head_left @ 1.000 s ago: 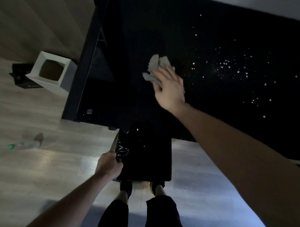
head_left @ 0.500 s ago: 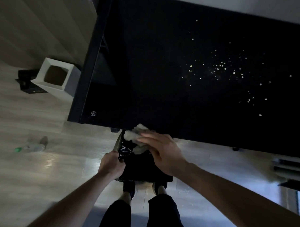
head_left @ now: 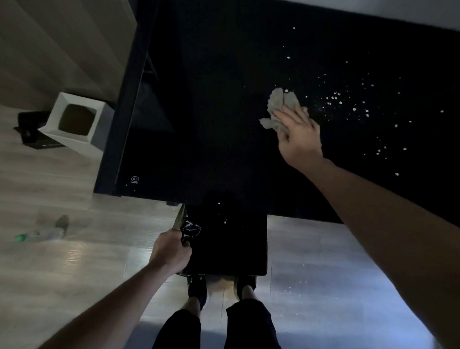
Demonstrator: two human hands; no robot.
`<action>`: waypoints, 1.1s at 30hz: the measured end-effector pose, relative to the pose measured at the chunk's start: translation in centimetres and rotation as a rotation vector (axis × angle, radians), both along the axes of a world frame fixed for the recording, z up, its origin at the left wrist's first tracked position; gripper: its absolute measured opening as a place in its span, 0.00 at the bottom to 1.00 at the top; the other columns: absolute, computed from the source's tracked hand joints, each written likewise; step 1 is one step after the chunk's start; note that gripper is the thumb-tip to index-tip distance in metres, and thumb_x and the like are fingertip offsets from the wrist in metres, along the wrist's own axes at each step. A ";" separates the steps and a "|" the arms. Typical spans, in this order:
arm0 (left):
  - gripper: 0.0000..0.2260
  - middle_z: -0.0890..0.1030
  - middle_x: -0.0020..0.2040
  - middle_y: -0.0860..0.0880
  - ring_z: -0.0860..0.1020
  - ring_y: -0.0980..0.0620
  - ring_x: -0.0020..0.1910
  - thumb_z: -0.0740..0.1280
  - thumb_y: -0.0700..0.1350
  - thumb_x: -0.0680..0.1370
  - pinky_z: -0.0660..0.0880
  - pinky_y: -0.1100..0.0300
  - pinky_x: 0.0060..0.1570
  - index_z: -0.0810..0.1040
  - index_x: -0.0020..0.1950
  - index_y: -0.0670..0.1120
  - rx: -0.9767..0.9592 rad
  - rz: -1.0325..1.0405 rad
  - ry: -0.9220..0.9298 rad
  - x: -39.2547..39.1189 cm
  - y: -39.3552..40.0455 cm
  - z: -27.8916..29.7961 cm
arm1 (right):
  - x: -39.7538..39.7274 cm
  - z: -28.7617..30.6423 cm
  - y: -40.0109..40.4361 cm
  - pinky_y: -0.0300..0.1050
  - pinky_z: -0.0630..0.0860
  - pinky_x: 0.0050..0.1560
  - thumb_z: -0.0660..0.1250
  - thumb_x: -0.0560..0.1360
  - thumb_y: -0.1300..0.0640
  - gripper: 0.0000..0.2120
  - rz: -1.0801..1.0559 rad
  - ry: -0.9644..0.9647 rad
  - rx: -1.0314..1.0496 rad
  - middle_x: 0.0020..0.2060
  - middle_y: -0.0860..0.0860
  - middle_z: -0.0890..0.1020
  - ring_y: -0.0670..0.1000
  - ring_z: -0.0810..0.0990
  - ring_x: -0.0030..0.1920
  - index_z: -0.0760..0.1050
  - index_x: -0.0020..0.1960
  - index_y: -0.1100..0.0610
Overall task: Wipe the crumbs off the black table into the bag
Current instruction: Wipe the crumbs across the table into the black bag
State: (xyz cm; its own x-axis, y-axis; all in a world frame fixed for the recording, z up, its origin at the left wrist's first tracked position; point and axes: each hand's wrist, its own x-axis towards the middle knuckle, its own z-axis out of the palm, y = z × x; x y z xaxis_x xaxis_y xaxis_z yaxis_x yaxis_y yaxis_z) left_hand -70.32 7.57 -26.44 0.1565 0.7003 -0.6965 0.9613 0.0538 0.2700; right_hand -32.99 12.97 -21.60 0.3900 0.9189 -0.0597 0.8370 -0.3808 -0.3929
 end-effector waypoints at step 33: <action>0.10 0.74 0.30 0.50 0.75 0.45 0.33 0.65 0.42 0.73 0.68 0.59 0.34 0.71 0.31 0.45 0.012 -0.003 -0.011 -0.4 -0.7 1.9 | -11.6 -0.7 -5.4 0.56 0.56 0.82 0.62 0.81 0.55 0.26 0.295 0.062 0.070 0.80 0.50 0.67 0.53 0.59 0.83 0.68 0.79 0.51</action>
State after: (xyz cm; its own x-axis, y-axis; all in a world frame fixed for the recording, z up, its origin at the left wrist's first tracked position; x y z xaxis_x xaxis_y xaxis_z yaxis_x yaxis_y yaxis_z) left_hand -70.68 6.88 -24.51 0.1663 0.7085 -0.6858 0.9583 0.0477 0.2817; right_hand -44.56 7.55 -22.31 0.1036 0.9946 -0.0076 0.8811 -0.0954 -0.4631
